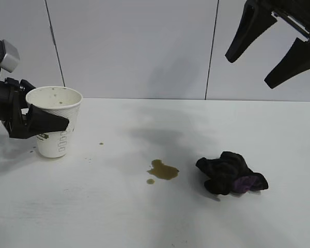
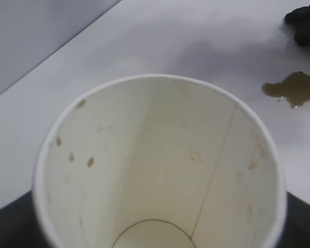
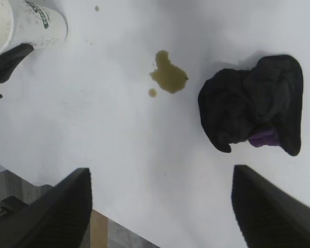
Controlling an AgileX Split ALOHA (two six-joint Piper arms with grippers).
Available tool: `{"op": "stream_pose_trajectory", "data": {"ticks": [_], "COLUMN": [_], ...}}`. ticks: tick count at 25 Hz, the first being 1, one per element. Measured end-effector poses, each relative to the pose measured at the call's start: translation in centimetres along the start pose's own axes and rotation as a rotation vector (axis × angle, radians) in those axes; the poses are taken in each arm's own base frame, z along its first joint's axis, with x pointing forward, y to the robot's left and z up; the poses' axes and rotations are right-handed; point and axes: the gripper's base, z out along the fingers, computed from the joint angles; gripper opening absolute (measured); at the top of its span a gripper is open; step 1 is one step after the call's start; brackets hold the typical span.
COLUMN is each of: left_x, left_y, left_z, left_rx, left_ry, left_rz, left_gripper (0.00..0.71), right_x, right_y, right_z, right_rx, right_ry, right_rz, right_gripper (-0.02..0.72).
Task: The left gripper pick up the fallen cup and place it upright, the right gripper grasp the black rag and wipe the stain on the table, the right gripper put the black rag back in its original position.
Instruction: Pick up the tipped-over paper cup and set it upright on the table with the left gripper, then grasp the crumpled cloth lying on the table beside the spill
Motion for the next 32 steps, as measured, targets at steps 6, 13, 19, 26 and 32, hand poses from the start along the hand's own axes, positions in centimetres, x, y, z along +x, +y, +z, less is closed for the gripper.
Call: {"op": "stream_pose_trajectory", "data": {"ticks": [6,13,19,26,32], "left_x": [0.6,1.7,1.9,-2.5,-9.3], "left_y": [0.0,-0.6,0.6,4.5,4.7], "left_z": [0.0,-0.2,-3.0,-12.4,-24.3], "left_rx": [-0.002,0.061,-0.083,-0.694,-1.223], "left_ry": [0.064,0.193,0.468,0.477,0.018], "left_rz": [-0.049,-0.089,-0.155,-0.398,-0.653], "left_gripper": [0.693,0.693,0.693,0.693,0.693], "right_x": [0.0,0.0,0.0,0.0,0.0], "right_y": [0.0,0.0,0.0,0.0,0.0], "right_z": [0.0,0.0,0.0,0.0,0.0], "right_rx": [0.001,0.001,0.001,0.0,-0.001], "right_ry": [-0.001,-0.001,-0.001,-0.001,-0.001], "right_rz": [0.0,-0.002,-0.003,-0.005,-0.004], "right_gripper": [0.516,0.516,0.516,0.516,0.516]}}
